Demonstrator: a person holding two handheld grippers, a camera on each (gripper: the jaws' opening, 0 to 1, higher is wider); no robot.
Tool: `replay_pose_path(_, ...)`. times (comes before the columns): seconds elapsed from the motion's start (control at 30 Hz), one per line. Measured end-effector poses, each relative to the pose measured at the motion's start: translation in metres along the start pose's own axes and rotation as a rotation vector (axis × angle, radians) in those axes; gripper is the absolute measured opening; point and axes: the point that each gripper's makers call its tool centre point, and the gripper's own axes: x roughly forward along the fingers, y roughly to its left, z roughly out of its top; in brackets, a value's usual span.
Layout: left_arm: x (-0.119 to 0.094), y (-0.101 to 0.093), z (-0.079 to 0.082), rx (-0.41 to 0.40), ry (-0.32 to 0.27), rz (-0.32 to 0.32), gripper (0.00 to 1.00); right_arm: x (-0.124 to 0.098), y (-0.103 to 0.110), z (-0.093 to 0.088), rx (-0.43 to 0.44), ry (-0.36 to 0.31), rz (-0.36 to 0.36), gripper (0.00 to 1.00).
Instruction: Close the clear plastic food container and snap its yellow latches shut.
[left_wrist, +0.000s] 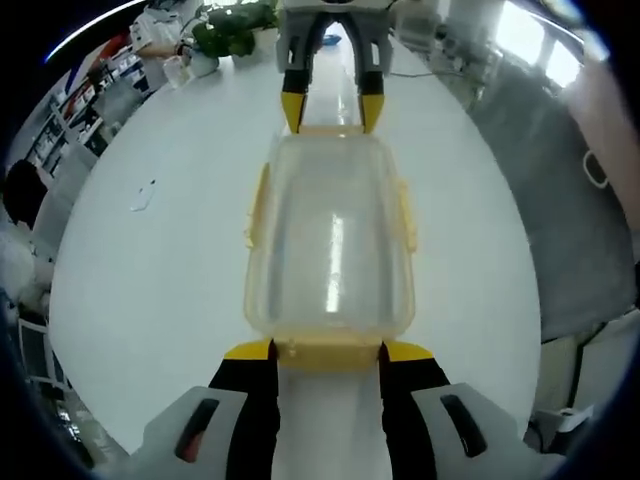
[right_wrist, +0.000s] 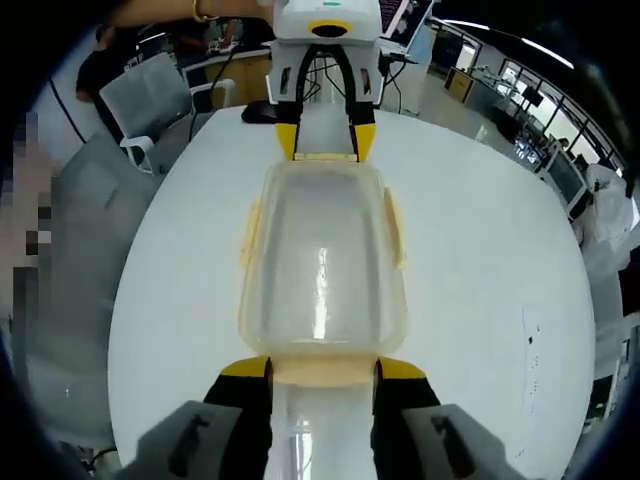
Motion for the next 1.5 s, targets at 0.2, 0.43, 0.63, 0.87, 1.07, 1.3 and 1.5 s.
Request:
replay_pose_path(0.2,-0.001,-0.001,0.019,0.013,0.000,-0.001,0.36,-0.015,0.002,-0.012,0.011,-0.001,-0.006,0.36)
replay_pose_path(0.43,-0.001,-0.005,0.042,0.034,0.001,-0.004,0.36,-0.031,0.009,-0.027,0.025,0.002,-0.017,0.36)
replay_pose_path(0.63,0.004,-0.012,0.062,0.037,-0.015,-0.009,0.36,-0.044,0.016,-0.043,0.032,0.014,-0.023,0.36)
replay_pose_path(0.87,0.012,-0.017,0.086,0.043,-0.021,-0.010,0.36,-0.057,0.022,-0.064,0.035,0.037,-0.024,0.36)
replay_pose_path(1.07,0.017,-0.020,0.105,0.044,-0.033,-0.001,0.36,-0.069,0.024,-0.082,0.041,0.047,-0.027,0.36)
replay_pose_path(1.3,0.027,-0.024,0.127,0.052,-0.037,-0.003,0.37,-0.078,0.028,-0.104,0.043,0.070,-0.020,0.36)
replay_pose_path(1.5,0.032,-0.022,0.145,0.065,-0.044,-0.005,0.36,-0.084,0.028,-0.121,0.052,0.080,-0.024,0.36)
